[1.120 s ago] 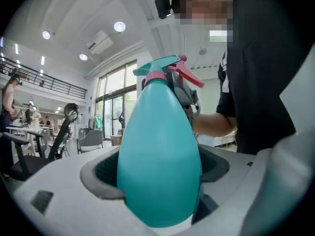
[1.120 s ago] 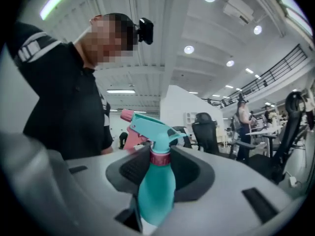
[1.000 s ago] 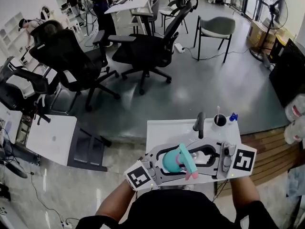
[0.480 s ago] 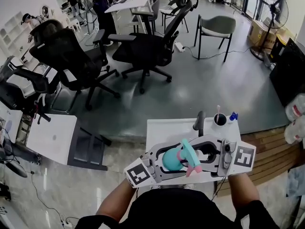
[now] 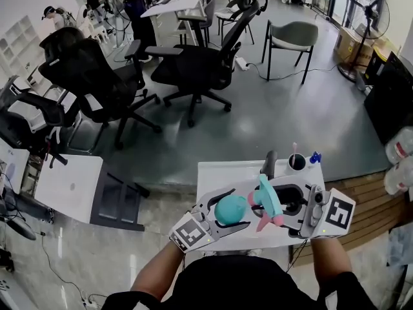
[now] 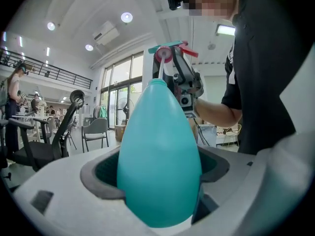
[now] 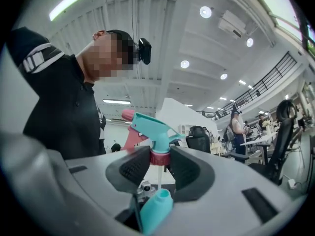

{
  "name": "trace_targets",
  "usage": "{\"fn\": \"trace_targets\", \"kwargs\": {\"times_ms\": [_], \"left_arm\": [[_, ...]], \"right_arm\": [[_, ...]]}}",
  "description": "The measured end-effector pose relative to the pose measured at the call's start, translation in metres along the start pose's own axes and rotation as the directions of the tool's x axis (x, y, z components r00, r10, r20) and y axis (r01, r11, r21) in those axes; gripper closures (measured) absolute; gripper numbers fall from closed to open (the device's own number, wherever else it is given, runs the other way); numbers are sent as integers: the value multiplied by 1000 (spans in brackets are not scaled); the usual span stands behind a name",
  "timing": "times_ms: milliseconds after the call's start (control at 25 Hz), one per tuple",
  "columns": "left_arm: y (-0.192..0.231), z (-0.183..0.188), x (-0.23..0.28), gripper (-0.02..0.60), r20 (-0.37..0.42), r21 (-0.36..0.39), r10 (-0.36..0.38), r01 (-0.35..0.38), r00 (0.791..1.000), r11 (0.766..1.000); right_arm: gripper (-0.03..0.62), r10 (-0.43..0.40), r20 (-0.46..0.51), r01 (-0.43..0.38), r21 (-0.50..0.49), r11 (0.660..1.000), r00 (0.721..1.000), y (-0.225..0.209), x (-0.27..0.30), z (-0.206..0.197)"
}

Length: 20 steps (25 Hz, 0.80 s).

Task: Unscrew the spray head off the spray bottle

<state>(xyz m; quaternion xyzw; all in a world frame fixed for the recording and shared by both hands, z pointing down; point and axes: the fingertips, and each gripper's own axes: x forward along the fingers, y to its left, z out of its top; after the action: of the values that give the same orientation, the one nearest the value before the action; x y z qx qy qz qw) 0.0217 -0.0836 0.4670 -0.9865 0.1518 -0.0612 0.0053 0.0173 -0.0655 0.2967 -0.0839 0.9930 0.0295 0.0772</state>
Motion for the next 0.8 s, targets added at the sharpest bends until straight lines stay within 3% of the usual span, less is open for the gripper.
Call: {"fn": "trace_targets", "kwargs": {"times_ms": [320,600,800], "left_arm": [[9,-38,-5,153,-70,11,40,-39,997,999],[12,-52,-10,153,-90,-8,66,-67,994,998],[24,-51,-12,153,-77,-16,127,-129,989,992]], "right_arm": [[456,-93,89,99,-71,993,992,-8,-7,37],[456,-131,103,143,-118,983,986,-7,-18,51],[456,-206,92,220,-183,958,974,-20,-23,55]]}}
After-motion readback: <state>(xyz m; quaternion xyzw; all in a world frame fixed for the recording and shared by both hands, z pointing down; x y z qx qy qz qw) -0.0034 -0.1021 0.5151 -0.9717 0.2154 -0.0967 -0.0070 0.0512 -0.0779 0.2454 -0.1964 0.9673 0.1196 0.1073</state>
